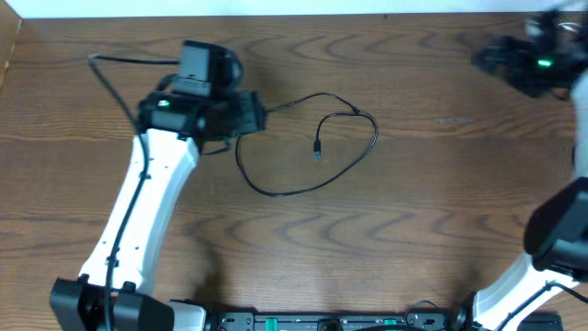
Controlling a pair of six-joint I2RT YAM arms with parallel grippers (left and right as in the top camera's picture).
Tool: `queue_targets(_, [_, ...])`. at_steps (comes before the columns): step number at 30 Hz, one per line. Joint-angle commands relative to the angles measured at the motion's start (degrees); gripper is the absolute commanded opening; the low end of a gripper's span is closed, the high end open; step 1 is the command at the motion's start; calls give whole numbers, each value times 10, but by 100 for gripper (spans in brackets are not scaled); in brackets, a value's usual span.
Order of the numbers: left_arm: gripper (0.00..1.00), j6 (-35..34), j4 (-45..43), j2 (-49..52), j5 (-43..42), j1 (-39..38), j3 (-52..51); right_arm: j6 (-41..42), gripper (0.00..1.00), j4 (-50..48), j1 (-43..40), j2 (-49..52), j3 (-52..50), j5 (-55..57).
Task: Untangle cables
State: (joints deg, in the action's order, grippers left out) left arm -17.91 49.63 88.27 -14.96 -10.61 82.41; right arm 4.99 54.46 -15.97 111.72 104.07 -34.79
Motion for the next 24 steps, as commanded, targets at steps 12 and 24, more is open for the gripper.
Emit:
queue_targets(12, [62,23,30,-1,11,44,9,-187,88,-74,227,160,0,49])
queue_targets(24, [62,23,36,-1,11,44,9,-280,84,-114,299,207,0,138])
